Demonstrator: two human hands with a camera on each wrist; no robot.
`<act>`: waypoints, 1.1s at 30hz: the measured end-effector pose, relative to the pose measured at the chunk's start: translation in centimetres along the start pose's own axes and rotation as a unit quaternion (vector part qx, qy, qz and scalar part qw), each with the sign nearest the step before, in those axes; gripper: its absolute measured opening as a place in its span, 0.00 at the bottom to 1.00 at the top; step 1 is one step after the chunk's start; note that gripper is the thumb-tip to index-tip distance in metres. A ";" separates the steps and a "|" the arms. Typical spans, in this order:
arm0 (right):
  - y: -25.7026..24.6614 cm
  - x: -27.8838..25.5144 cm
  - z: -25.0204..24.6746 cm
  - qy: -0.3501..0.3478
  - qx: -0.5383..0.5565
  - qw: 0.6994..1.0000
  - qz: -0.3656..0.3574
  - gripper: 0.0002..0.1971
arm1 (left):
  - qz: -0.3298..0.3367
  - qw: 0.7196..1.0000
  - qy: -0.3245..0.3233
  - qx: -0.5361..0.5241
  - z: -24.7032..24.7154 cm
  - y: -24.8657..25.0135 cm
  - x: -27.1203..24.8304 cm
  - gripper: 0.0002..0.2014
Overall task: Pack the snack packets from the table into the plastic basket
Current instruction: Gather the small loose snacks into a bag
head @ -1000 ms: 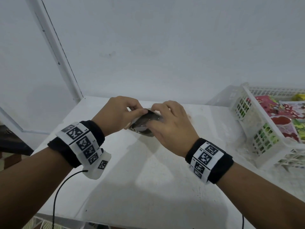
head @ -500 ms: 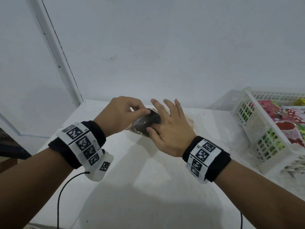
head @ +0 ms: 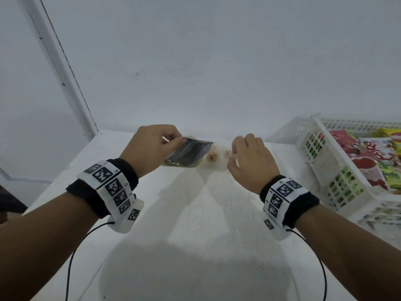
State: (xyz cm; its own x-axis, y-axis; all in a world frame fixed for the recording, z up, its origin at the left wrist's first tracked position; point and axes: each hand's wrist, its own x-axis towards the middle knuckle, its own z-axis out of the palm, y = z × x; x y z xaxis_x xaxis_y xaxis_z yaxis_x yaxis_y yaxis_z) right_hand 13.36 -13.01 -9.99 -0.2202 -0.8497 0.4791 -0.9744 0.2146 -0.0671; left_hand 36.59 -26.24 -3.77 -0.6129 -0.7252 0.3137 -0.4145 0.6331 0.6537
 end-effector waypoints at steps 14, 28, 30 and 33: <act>2.8 0.6 2.2 -0.331 -0.079 0.938 0.060 0.32 | -0.005 1.000 -0.017 0.007 1.3 -0.2 1.0 0.09; 3.2 1.9 1.2 -0.330 -0.032 0.939 0.091 0.40 | -0.009 0.999 -0.027 -0.015 1.7 -0.4 0.7 0.09; 3.4 1.4 1.3 -0.338 -0.038 0.937 0.077 0.35 | -0.010 0.999 -0.031 -0.023 1.9 -0.3 0.6 0.09; 3.6 1.1 1.6 -0.371 -0.013 0.926 0.070 0.31 | -0.008 0.999 -0.035 -0.024 2.3 -0.1 0.5 0.09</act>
State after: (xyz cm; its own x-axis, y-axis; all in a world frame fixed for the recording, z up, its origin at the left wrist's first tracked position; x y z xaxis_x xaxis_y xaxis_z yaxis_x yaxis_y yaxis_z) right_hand 9.55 -13.91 -11.14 -0.3240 -0.9075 -0.2672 -0.9347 0.3507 -0.0576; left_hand 34.83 -26.04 -5.27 -0.6525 -0.7137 0.2549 -0.3930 0.6063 0.6914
